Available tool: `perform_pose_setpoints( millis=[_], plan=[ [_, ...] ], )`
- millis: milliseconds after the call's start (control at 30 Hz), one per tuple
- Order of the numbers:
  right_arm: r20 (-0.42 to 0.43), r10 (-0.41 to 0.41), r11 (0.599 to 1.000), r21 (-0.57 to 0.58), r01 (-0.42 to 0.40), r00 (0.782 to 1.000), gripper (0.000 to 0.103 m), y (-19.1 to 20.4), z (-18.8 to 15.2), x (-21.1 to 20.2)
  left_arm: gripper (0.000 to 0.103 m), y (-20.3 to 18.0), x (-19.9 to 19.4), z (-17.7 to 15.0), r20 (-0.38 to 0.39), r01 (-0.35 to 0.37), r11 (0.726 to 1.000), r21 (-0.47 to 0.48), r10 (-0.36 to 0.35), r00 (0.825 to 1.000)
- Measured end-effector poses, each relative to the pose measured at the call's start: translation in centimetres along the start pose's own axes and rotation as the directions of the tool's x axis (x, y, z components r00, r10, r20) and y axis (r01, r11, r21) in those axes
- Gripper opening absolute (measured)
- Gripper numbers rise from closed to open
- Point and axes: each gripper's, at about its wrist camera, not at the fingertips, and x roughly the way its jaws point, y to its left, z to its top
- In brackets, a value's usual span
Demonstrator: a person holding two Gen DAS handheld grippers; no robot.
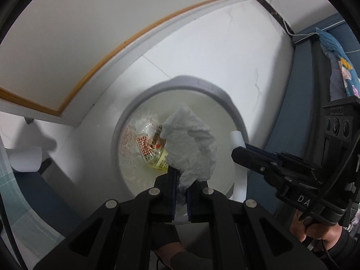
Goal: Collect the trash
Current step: 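Open both tools to drop the foam strip and tissue into the bin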
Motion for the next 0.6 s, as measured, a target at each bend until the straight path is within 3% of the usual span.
perform_pose_setpoints(
  millis=[300,467,567,600],
  plan=[
    [-0.024,-0.011,0.999,0.031,0.012,1.000,0.019,-1.1,0.1,0.8,0.003,-0.2,1.9,0.8,-0.046,-0.005,1.000,0.003,0.005,0.999],
    [-0.036,-0.021,0.999,0.041,0.022,0.999,0.021,-1.4,-0.5,0.6,0.007,0.4,1.6,1.0,-0.022,-0.028,1.000,0.005,0.029,0.999],
    [-0.048,-0.025,0.998,0.055,0.028,0.999,0.021,-1.7,-0.5,0.6,0.021,0.8,1.5,1.5,-0.034,-0.020,1.000,-0.005,0.020,0.999],
    [-0.052,-0.024,0.998,0.061,0.028,0.998,0.021,-1.9,-0.6,0.6,0.034,0.9,1.5,1.5,-0.035,-0.012,1.000,-0.011,0.011,0.999]
  ],
)
